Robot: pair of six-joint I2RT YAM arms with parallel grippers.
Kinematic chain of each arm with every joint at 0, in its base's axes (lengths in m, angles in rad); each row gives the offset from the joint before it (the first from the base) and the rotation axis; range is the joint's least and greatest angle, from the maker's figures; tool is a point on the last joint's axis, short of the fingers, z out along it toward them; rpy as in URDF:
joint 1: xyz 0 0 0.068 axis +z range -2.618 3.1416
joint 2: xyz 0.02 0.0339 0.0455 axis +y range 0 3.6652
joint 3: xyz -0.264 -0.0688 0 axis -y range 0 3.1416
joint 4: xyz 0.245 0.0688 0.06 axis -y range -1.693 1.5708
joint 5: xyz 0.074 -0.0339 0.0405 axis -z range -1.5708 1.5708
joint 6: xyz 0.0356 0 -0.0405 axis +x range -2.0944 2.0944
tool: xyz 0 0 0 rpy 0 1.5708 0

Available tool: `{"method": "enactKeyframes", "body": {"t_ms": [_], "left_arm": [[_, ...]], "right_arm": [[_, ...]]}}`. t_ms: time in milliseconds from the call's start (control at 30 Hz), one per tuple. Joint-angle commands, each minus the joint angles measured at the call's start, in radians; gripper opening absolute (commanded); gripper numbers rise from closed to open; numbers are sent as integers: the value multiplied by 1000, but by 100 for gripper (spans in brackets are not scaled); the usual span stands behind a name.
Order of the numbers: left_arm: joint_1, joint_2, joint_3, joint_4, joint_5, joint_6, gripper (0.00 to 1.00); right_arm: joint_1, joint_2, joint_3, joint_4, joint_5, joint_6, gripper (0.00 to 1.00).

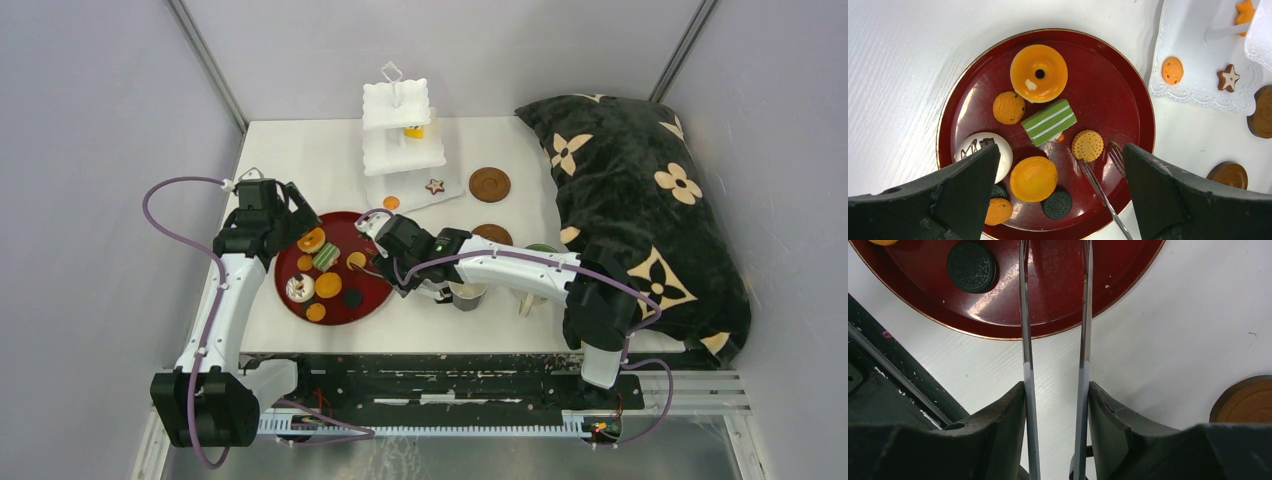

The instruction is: Serve the afternoon tea

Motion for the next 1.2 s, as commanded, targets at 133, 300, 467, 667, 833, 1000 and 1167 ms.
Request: {"method": "enactKeyframes", "body": {"t_ms": [133, 300, 467, 667, 833, 1000, 1167], "left_arm": [[4, 6, 0, 29, -17, -5, 99], [4, 10, 3, 28, -19, -4, 99], [4, 11, 2, 30, -18, -2, 99], [5, 15, 2, 30, -20, 1, 99], [5, 16, 1, 30, -22, 2, 99], [4, 8, -6, 36, -23, -1, 99], [4, 18, -16, 50, -6, -2, 99]], "right_arm": [[7, 24, 53, 47, 21, -11, 52], [8, 41, 67, 51, 23, -15, 52], [7, 58, 83, 51, 26, -20, 53], [7, 78, 101, 53, 27, -22, 53], [8, 90, 113, 51, 25, -27, 52], [8, 77, 120, 36, 22, -30, 36], [9, 31, 126, 16, 14, -35, 23]]}}
